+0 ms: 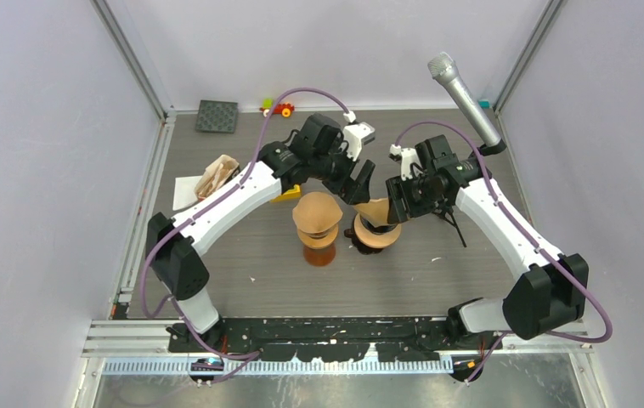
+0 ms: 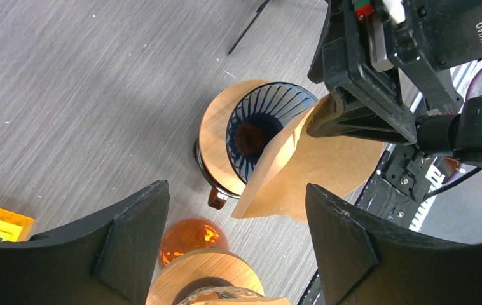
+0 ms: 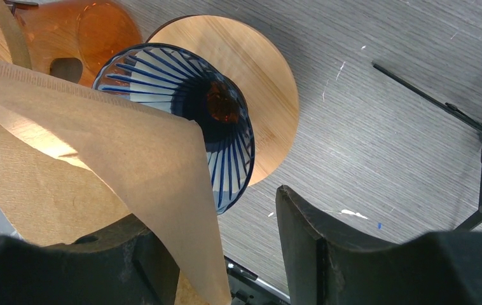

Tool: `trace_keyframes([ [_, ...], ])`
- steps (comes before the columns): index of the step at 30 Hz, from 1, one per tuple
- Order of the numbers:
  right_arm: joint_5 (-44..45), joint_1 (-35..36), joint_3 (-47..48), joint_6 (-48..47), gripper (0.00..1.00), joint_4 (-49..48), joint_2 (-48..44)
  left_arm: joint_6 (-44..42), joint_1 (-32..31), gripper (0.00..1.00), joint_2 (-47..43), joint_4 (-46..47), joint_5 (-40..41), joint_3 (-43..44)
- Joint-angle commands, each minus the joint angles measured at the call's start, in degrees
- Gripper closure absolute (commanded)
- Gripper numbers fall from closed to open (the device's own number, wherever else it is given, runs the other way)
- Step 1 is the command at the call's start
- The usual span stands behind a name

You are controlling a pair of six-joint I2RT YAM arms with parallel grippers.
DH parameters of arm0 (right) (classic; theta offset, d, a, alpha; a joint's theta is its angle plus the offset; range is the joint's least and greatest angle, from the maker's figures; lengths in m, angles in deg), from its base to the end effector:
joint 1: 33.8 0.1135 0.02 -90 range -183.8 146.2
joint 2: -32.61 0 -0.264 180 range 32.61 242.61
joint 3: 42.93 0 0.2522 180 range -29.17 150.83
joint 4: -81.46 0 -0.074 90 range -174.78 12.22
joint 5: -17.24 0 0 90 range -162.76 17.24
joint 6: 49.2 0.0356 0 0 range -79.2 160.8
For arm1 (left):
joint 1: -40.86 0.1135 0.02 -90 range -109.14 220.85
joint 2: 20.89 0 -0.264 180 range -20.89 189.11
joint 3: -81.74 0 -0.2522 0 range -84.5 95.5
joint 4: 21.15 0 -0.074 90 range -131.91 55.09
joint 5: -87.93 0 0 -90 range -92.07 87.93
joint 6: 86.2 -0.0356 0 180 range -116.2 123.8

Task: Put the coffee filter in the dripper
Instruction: Place the coffee filter in the coffee dripper.

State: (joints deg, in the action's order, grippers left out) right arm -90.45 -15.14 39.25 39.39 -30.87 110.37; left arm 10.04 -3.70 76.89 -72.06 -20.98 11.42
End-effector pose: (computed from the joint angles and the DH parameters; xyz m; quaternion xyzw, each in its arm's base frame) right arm 0.2467 0.0947 0.2946 -0.2025 0.9404 0.1822 0.2036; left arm 0.2671 -0.2792 0.3593 0.3590 0.8178 -0.3161 0.3199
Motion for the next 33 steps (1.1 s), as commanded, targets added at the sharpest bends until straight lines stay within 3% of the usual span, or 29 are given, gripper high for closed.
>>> trace_keyframes([
  [1,-1.1,-0.3,0.5,-0.3,0.43,-1.7,0.2,0.7,-0.3,0.2,-0.8,1.7,-1.9,-0.6],
  [33,0.4,-0.2,-1.6,0.6,0.44,-4.3,-0.2,1.8,-2.7,0.22,9.4,-2.0,2.0,2.0],
])
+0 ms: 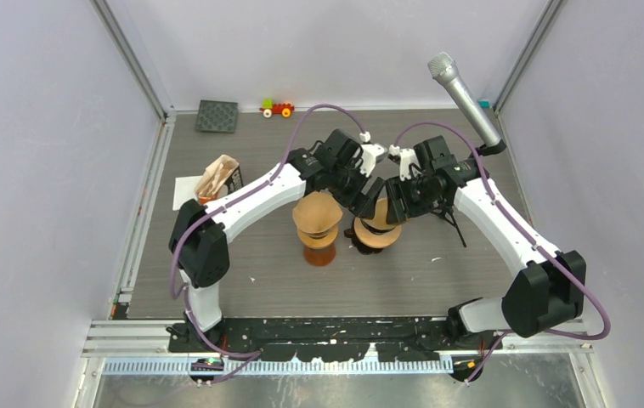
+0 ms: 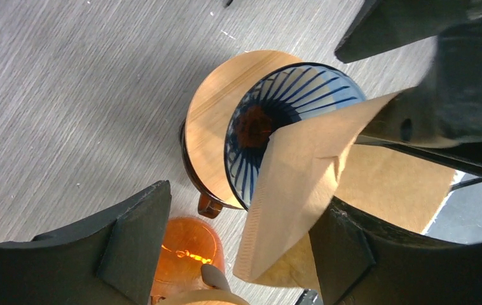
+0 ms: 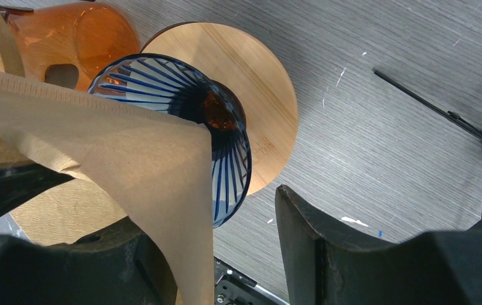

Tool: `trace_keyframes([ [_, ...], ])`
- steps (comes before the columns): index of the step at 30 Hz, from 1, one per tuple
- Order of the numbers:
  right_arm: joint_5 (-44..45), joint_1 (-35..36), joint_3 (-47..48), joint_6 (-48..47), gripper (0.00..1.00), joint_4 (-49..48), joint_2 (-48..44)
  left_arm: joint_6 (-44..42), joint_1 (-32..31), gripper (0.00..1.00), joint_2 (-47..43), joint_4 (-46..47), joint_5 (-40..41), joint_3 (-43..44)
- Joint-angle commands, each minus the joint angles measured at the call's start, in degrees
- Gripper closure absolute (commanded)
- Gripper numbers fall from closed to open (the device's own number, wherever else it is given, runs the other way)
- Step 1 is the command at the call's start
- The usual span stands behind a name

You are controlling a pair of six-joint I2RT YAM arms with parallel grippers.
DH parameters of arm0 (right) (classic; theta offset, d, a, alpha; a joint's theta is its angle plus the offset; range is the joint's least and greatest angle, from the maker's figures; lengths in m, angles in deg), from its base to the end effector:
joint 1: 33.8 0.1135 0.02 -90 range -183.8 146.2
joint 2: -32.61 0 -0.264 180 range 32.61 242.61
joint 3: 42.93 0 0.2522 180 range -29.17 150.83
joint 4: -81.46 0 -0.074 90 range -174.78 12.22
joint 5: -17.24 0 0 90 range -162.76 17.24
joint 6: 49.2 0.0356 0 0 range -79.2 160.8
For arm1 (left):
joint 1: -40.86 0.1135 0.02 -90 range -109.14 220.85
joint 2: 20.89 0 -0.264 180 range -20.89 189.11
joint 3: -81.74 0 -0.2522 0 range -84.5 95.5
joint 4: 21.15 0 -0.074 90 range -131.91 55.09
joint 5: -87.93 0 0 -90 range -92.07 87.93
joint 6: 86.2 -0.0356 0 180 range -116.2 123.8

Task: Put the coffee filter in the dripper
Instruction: Place the coffee filter in the coffee dripper.

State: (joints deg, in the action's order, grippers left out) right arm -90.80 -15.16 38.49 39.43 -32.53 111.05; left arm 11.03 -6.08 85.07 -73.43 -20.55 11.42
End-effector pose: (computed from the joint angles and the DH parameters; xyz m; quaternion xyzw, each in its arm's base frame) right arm 0.2503 0.0961 0.2891 -0.2029 0.9394 0.1853 0.2048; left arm 0.2755 -0.3113 0.3029 0.3670 0.8490 -0.2927 0.2425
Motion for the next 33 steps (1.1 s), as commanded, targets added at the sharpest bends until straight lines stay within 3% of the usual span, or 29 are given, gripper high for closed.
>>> trace_keyframes([
  [1,0.8,-0.2,-1.3,0.8,0.44,-3.0,-1.1,1.0,-0.4,0.22,1.4,-0.4,1.8,1.9],
  [14,2.1,-0.2,-7.2,4.8,0.43,-10.0,-4.8,3.1,-0.4,0.23,1.0,1.9,3.5,-0.6],
  [33,2.5,-0.2,-6.8,2.4,0.43,-10.4,-2.9,3.0,-0.3,0.23,1.3,2.6,5.7,-1.4],
])
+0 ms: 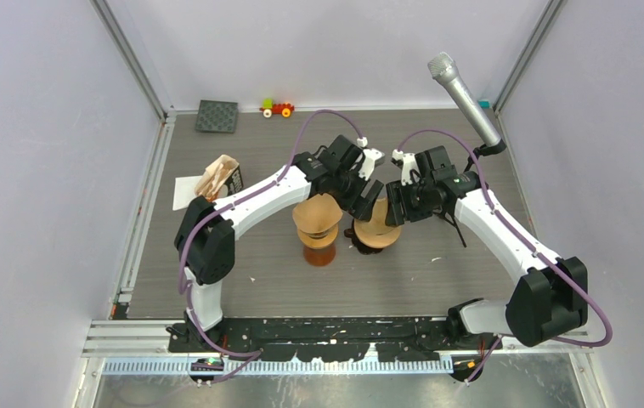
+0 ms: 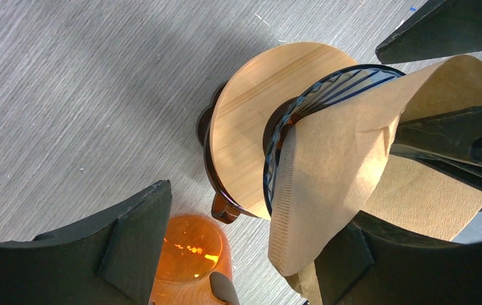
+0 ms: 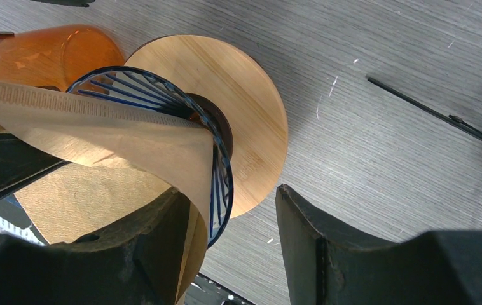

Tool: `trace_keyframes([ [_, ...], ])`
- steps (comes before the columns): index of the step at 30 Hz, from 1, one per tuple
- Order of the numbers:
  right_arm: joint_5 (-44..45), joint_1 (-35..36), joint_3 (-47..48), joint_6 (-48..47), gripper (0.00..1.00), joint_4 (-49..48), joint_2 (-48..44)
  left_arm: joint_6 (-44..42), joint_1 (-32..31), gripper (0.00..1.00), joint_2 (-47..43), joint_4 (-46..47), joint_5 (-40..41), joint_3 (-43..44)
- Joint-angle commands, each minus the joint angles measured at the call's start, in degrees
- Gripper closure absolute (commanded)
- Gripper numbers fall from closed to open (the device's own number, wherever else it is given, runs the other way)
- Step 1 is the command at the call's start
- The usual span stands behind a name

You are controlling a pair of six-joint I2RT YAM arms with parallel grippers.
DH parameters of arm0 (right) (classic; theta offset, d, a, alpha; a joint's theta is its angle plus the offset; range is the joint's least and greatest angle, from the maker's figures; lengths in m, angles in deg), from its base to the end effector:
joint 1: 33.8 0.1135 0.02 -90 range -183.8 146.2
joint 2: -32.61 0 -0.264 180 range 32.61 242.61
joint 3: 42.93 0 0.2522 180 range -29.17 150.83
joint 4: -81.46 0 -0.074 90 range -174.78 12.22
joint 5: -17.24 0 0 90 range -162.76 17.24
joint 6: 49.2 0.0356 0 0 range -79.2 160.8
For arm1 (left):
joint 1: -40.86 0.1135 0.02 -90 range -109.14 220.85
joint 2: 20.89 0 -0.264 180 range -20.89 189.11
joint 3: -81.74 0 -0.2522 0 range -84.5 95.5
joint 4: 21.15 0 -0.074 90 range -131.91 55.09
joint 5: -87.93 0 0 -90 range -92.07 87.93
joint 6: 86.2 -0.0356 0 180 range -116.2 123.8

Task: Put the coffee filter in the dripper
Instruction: Place the coffee filter in the coffee dripper.

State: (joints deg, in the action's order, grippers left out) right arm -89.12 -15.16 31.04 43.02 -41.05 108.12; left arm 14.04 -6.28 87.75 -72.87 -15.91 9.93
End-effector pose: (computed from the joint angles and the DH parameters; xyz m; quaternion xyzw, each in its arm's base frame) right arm 0.2448 0.0931 0.2696 -0.1738 0.9387 0.1827 0.2351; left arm 0.2816 -0.3160 0.2759 0.3343 0.8785 -0.2545 0.2276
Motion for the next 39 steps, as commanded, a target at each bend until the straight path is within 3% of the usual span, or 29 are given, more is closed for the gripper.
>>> trace_keyframes([
  [1,1.0,-0.2,0.6,-1.3,0.43,-2.0,0.2,0.0,-0.2,0.23,-1.3,2.1,1.2,0.1],
  [25,-2.8,-0.2,1.5,-3.4,0.41,-1.4,-1.6,-0.7,0.4,0.17,-3.8,3.0,-1.2,3.0],
  [39,-3.7,-0.5,2.6,-3.9,0.4,-0.4,-2.6,0.9,2.4,0.15,-7.6,9.2,-7.3,-2.6],
])
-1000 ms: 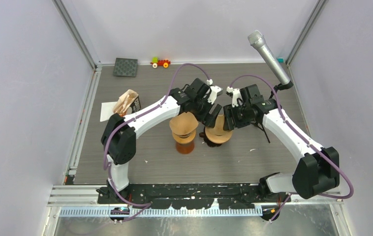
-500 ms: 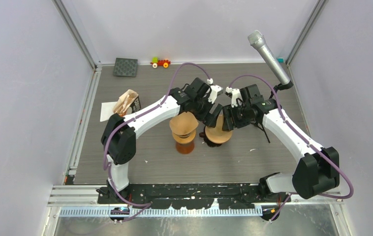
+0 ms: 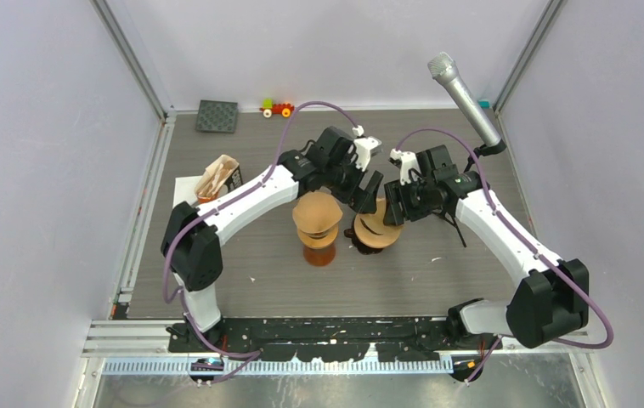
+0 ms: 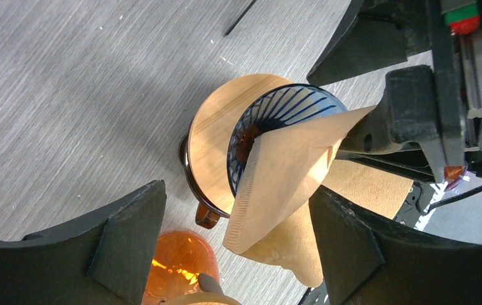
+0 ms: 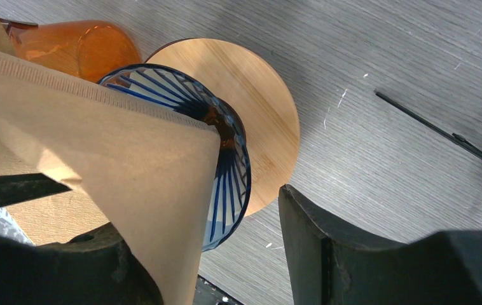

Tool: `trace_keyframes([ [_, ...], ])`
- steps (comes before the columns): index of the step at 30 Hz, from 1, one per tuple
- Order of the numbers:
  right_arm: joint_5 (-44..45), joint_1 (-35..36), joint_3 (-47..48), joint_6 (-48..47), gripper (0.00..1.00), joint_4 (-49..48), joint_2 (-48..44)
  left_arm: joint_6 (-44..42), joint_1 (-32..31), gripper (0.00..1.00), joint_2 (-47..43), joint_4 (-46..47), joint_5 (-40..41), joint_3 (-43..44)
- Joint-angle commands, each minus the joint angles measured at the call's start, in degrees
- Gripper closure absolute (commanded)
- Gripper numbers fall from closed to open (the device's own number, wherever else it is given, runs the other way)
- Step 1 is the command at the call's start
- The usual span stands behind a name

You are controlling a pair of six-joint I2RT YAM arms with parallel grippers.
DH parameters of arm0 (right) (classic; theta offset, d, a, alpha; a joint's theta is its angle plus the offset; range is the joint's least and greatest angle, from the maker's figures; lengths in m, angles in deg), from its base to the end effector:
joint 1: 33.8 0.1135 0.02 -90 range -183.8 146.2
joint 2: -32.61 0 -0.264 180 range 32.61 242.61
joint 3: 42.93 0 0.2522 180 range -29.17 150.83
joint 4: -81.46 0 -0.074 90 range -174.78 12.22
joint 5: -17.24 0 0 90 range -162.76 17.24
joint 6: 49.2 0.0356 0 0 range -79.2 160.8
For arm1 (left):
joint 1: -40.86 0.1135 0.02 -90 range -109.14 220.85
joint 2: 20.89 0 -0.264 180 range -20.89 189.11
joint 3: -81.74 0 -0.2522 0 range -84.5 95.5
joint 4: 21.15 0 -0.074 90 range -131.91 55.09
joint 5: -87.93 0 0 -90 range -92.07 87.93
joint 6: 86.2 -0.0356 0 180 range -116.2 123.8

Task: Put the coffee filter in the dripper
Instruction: Place the coffee filter in the coffee dripper.

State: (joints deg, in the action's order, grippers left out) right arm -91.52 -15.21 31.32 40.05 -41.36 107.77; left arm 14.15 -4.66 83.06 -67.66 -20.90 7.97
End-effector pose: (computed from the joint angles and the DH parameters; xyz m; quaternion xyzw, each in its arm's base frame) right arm 0.2442 0.0942 0.2733 -0.2035 0.9276 0.1969 0.2436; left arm 0.2810 -0.3026 0.3046 0.3352 0.8472 -0.3129 0.2683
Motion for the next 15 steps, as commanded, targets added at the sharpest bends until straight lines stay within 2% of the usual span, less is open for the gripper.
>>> trace_keyframes([
  [1,-1.4,-0.5,2.4,-1.0,0.4,0.2,-2.2,0.9,0.8,0.15,-2.7,4.1,-2.4,-0.5],
  [15,-2.9,-0.9,2.9,-1.7,0.4,1.2,-1.4,0.6,0.8,0.15,2.0,4.9,-2.1,1.3],
])
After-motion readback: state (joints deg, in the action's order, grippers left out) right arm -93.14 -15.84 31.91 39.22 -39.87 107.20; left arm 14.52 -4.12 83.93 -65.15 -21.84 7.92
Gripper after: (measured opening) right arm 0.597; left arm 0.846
